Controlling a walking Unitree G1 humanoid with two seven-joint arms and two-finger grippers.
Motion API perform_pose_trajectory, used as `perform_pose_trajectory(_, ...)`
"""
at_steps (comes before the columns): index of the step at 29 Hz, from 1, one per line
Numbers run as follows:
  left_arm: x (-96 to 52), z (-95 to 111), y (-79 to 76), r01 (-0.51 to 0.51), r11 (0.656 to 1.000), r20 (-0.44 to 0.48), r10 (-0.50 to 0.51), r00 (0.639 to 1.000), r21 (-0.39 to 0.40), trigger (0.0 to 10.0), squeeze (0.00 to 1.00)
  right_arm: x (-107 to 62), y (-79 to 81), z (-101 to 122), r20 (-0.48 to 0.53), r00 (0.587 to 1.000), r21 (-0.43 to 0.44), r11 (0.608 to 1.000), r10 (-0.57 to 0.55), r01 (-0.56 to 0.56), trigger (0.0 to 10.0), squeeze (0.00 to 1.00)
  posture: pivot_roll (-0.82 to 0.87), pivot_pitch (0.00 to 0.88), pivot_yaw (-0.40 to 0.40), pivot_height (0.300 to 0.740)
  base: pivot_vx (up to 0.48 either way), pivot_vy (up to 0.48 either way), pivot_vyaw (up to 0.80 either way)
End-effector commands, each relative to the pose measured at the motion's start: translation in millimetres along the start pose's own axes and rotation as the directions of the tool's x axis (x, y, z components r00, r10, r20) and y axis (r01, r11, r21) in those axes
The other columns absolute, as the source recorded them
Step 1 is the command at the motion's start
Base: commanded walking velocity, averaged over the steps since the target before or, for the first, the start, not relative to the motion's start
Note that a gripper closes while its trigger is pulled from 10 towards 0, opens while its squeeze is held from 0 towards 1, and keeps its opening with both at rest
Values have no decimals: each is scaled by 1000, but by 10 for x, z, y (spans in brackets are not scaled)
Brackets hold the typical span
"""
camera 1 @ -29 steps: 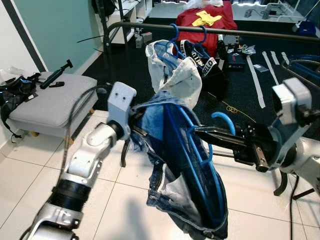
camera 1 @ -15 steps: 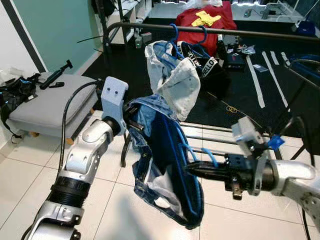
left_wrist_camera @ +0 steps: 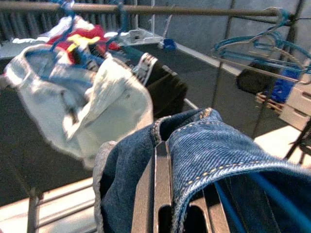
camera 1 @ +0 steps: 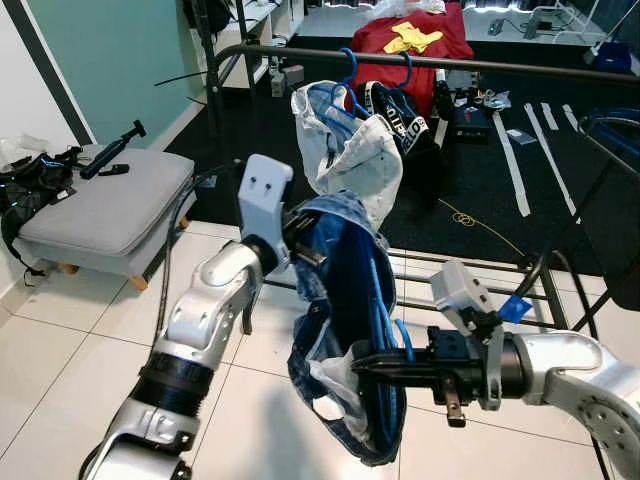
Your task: Hang hanger
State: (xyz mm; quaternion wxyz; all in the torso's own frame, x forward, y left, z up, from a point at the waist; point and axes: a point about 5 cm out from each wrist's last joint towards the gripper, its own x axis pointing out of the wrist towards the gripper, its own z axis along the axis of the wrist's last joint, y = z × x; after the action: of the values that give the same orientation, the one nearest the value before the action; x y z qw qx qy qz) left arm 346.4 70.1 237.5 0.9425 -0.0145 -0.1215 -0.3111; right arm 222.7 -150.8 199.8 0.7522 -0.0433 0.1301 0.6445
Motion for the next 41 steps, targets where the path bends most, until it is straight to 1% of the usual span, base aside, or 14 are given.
perform_pose_trajectory(1,56,110,-3,10,1000,50,-11,999,20,10000,0,49,62,14,-8,999,-25,999,37,-37,0,0,-77,110,73,740,0,0,0)
perform_pose_trajectory(7,92,133,118,-18,997,47,14,999,72,10000,0,53,102,20,-5,999,-28,999,46,-46,0,0,-79,112,82,740,0,0,0)
perform_pose_trajectory(9,92,133,118,-18,997,47,14,999,72,10000,0,53,102,20,-5,999,-28,999,46,-46,0,0,-79,112,82,740,0,0,0)
perform_pose_trajectory(11,82,90,223,-45,992,19,43,999,116,10000,0,17,136,106,18,998,-51,997,54,-53,0,0,-83,112,86,740,0,0,0)
perform_pose_trajectory(13,82,90,223,-45,992,19,43,999,116,10000,0,17,136,106,18,998,-51,997,54,-53,0,0,-83,112,86,740,0,0,0)
perform_pose_trajectory(15,71,52,278,-58,989,0,59,998,134,10000,0,-6,169,146,10,998,-66,995,69,-69,0,0,-85,113,87,740,0,0,0)
perform_pose_trajectory(20,106,51,218,-33,992,3,32,999,123,10000,0,63,247,31,-71,990,-46,991,124,-128,0,0,-91,113,86,740,0,0,0)
perform_pose_trajectory(26,138,58,157,-8,993,10,7,1000,114,10000,0,118,285,-34,-96,983,-30,987,155,-159,0,0,-91,114,86,740,0,0,0)
perform_pose_trajectory(31,147,-22,173,-1,992,-16,3,1000,123,10000,0,59,292,115,-20,989,-56,987,149,-150,0,0,-94,119,90,740,0,0,0)
perform_pose_trajectory(32,131,-73,220,-11,991,-39,16,999,133,10000,0,-12,291,200,16,991,-73,988,135,-133,0,0,-97,121,93,740,0,0,0)
perform_pose_trajectory(33,131,-73,220,-11,991,-39,16,999,133,10000,0,-12,291,200,16,991,-73,988,135,-133,0,0,-97,121,93,740,0,0,0)
perform_pose_trajectory(36,75,-260,349,-43,987,-119,62,991,153,10000,0,-153,328,344,69,990,-108,988,120,-112,0,0,-100,122,98,740,0,0,0)
perform_pose_trajectory(39,51,-342,377,-50,986,-153,75,985,159,10000,0,-158,348,363,78,988,-115,986,130,-121,0,0,-102,121,101,740,0,0,0)
perform_pose_trajectory(41,6,-478,416,-60,984,-210,94,973,165,10000,0,-149,384,386,92,984,-123,982,155,-144,0,0,-101,121,103,740,0,0,0)
